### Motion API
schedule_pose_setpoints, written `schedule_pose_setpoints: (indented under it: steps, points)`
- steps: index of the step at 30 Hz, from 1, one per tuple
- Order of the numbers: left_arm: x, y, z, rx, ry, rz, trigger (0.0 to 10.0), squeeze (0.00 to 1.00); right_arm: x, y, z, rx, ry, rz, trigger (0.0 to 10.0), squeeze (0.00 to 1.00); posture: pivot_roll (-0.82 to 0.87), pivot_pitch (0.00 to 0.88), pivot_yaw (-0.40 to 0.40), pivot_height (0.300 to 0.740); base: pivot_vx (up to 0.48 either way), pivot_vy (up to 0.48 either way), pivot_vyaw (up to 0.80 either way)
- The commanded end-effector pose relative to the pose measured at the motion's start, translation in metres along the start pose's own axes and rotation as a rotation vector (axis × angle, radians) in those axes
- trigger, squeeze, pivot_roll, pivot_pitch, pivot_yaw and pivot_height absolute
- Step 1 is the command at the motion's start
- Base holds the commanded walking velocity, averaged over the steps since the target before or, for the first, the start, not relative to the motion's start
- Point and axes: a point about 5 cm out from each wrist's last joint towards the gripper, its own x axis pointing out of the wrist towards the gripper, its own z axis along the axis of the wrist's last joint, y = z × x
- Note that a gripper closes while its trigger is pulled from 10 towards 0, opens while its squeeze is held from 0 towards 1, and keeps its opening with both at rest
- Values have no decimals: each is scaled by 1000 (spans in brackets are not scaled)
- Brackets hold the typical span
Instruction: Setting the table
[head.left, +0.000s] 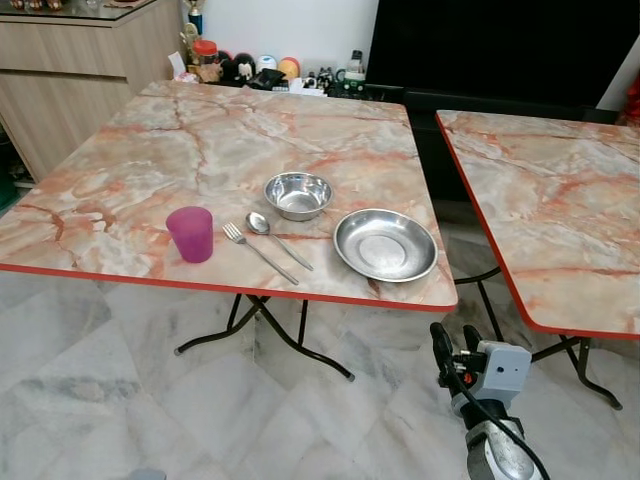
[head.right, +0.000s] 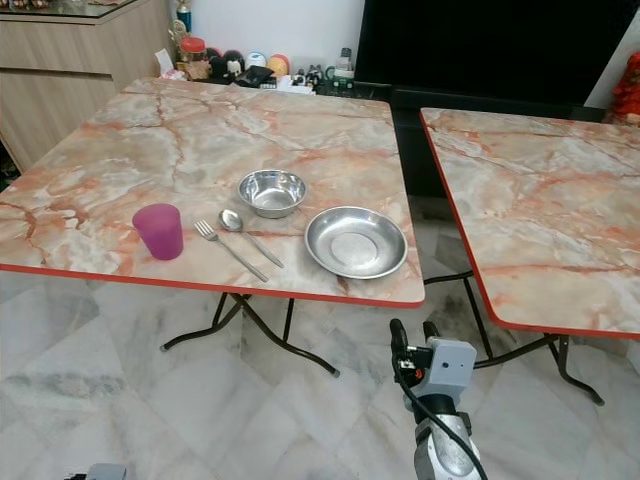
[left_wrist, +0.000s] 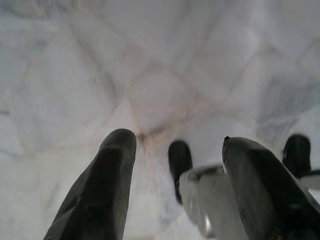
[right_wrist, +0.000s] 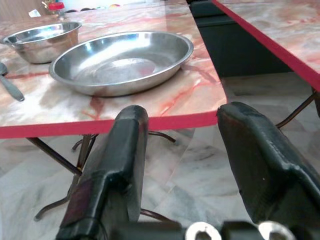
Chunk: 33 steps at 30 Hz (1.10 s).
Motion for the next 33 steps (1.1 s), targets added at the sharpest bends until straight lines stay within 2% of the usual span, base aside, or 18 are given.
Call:
schedule_pose_setpoints:
  steps: [1,9,21,33]
  points:
    - [0,-2,-1,-20,-3,-11,10000,0,3,-2,8,1,-22,-11,10000,0,78,106,-79,740,0,0,0]
    - [1,-5,3,-25,-17,-19,10000,0,6,0,16,10,-49,-16,10000,0,73,113,-76,740,0,0,0]
    - [2,-7,3,-31,-13,-26,10000,0,12,7,22,14,-73,4,10000,0,80,112,-76,740,372,0,0]
    - [2,-7,3,-38,-15,-19,10000,0,15,8,29,16,-101,4,10000,0,78,112,-76,740,403,0,0]
